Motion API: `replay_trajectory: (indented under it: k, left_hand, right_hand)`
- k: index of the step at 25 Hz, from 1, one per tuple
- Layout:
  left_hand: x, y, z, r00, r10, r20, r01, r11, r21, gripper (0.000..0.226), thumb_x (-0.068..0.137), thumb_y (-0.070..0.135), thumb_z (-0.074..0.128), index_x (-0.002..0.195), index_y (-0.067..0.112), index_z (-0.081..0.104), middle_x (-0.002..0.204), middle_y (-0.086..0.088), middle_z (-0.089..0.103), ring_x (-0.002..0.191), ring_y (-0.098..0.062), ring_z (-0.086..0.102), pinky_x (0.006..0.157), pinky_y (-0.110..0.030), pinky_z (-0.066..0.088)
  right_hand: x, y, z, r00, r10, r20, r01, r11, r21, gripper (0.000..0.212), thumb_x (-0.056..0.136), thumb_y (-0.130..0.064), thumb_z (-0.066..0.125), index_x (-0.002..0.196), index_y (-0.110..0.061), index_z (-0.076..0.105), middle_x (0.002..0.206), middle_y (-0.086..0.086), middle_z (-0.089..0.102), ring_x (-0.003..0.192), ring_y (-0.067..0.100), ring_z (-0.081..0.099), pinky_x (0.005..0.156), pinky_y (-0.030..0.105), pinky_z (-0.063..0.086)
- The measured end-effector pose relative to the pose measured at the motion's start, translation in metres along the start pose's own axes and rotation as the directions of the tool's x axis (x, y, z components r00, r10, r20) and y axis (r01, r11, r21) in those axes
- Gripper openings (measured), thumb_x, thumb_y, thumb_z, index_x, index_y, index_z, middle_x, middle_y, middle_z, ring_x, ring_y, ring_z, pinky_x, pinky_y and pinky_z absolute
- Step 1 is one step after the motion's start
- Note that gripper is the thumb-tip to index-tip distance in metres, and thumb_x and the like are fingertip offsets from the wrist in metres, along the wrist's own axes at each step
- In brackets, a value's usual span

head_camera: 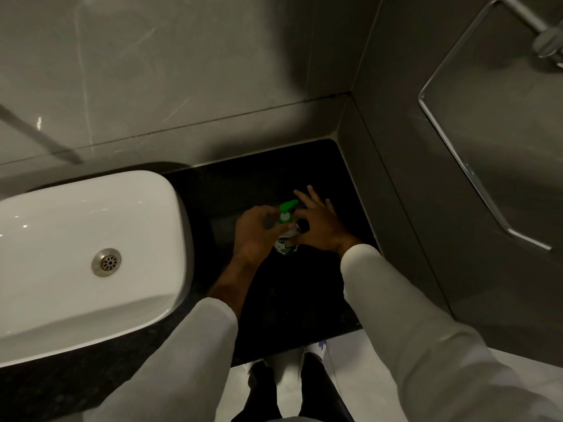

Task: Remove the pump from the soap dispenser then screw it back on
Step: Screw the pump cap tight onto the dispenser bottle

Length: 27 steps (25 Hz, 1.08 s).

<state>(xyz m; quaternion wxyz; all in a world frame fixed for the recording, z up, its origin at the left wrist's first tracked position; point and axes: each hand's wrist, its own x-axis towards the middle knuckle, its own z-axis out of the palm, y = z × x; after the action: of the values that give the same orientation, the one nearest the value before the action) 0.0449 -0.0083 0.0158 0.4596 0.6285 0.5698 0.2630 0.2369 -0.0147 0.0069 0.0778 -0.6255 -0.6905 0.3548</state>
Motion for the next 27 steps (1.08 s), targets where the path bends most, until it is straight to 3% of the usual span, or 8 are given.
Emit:
replay_trajectory:
  k: [3, 6, 9, 12, 15, 20, 24, 27]
  left_hand:
    - [0.002, -0.003, -0.001, 0.981, 0.091, 0.174, -0.088, 0.996, -0.024, 0.029, 0.09, 0.005, 0.078, 0.118, 0.008, 0.071, 0.118, 0.0, 0.066, 0.111, -0.01, 0.067, 0.094, -0.025, 0.056]
    - [-0.005, 0.003, 0.002, 0.995, 0.027, 0.097, -0.02, 0.997, -0.071, 0.04, 0.079, 0.026, 0.089, 0.113, 0.027, 0.067, 0.11, 0.017, 0.06, 0.098, 0.01, 0.063, 0.078, -0.005, 0.051]
    - [-0.005, 0.003, 0.005, 0.999, -0.022, -0.031, 0.022, 0.999, -0.029, 0.028, 0.077, 0.034, 0.088, 0.088, 0.044, 0.064, 0.091, 0.017, 0.069, 0.085, 0.004, 0.068, 0.068, -0.007, 0.052]
    - [0.0, -0.005, -0.002, 0.993, -0.028, 0.114, 0.046, 0.986, -0.161, 0.037, 0.089, 0.007, 0.08, 0.119, 0.026, 0.07, 0.1, 0.029, 0.074, 0.103, 0.0, 0.07, 0.075, -0.004, 0.052]
    - [0.001, -0.003, -0.01, 0.972, -0.004, 0.234, 0.05, 0.98, -0.19, 0.066, 0.088, 0.007, 0.08, 0.145, 0.02, 0.05, 0.12, 0.022, 0.064, 0.106, 0.019, 0.063, 0.079, -0.002, 0.051]
    - [0.002, -0.004, -0.004, 0.998, -0.037, 0.057, 0.046, 0.985, -0.164, 0.027, 0.081, 0.015, 0.088, 0.097, 0.027, 0.07, 0.087, 0.025, 0.077, 0.08, 0.015, 0.07, 0.065, -0.004, 0.052]
    - [0.002, -0.001, -0.002, 0.987, -0.026, 0.157, 0.074, 0.949, -0.306, 0.034, 0.093, -0.004, 0.072, 0.112, 0.024, 0.07, 0.099, 0.021, 0.079, 0.102, -0.004, 0.074, 0.079, -0.009, 0.055]
    - [-0.002, 0.002, 0.002, 0.992, -0.025, 0.126, 0.057, 0.963, -0.265, 0.04, 0.083, 0.005, 0.085, 0.11, 0.029, 0.067, 0.103, 0.013, 0.075, 0.099, 0.009, 0.07, 0.078, -0.007, 0.054]
  right_hand:
    - [-0.001, 0.002, -0.003, 1.0, 0.011, 0.029, -0.011, 1.0, 0.007, 0.056, 0.076, -0.051, 0.078, 0.124, -0.024, 0.071, 0.171, -0.007, 0.01, 0.158, 0.022, -0.013, 0.123, 0.058, -0.007]
    - [-0.002, 0.0, -0.003, 0.999, 0.011, 0.042, -0.01, 1.0, -0.011, 0.057, 0.08, -0.05, 0.076, 0.131, -0.026, 0.067, 0.171, -0.007, 0.008, 0.158, 0.022, -0.013, 0.124, 0.06, -0.006]
    - [-0.003, -0.002, -0.002, 0.999, 0.012, 0.036, -0.012, 1.0, -0.009, 0.049, 0.078, -0.05, 0.078, 0.117, -0.02, 0.073, 0.171, -0.007, 0.009, 0.158, 0.021, -0.013, 0.124, 0.058, -0.005]
    - [-0.004, 0.001, -0.003, 0.999, 0.018, 0.036, -0.018, 1.0, 0.003, 0.044, 0.077, -0.049, 0.079, 0.108, -0.019, 0.074, 0.17, -0.006, 0.012, 0.158, 0.022, -0.011, 0.125, 0.059, -0.003]
    - [-0.004, -0.001, -0.002, 0.999, 0.029, 0.043, -0.028, 0.999, -0.018, 0.047, 0.075, -0.052, 0.079, 0.111, -0.022, 0.073, 0.17, -0.006, 0.011, 0.158, 0.022, -0.011, 0.124, 0.059, -0.003]
    - [-0.001, -0.004, -0.003, 0.999, 0.028, 0.028, -0.029, 1.0, 0.002, 0.039, 0.076, -0.045, 0.08, 0.101, -0.016, 0.074, 0.17, -0.005, 0.014, 0.158, 0.024, -0.009, 0.124, 0.061, -0.002]
    - [-0.003, 0.001, -0.006, 0.998, 0.048, 0.044, -0.048, 0.999, -0.006, 0.049, 0.076, -0.049, 0.08, 0.114, -0.02, 0.074, 0.17, -0.005, 0.013, 0.158, 0.022, -0.01, 0.125, 0.059, -0.004]
    - [-0.004, -0.001, -0.006, 0.997, 0.049, 0.062, -0.048, 0.999, -0.016, 0.047, 0.077, -0.05, 0.079, 0.114, -0.021, 0.073, 0.17, -0.005, 0.012, 0.158, 0.022, -0.011, 0.124, 0.06, -0.002]
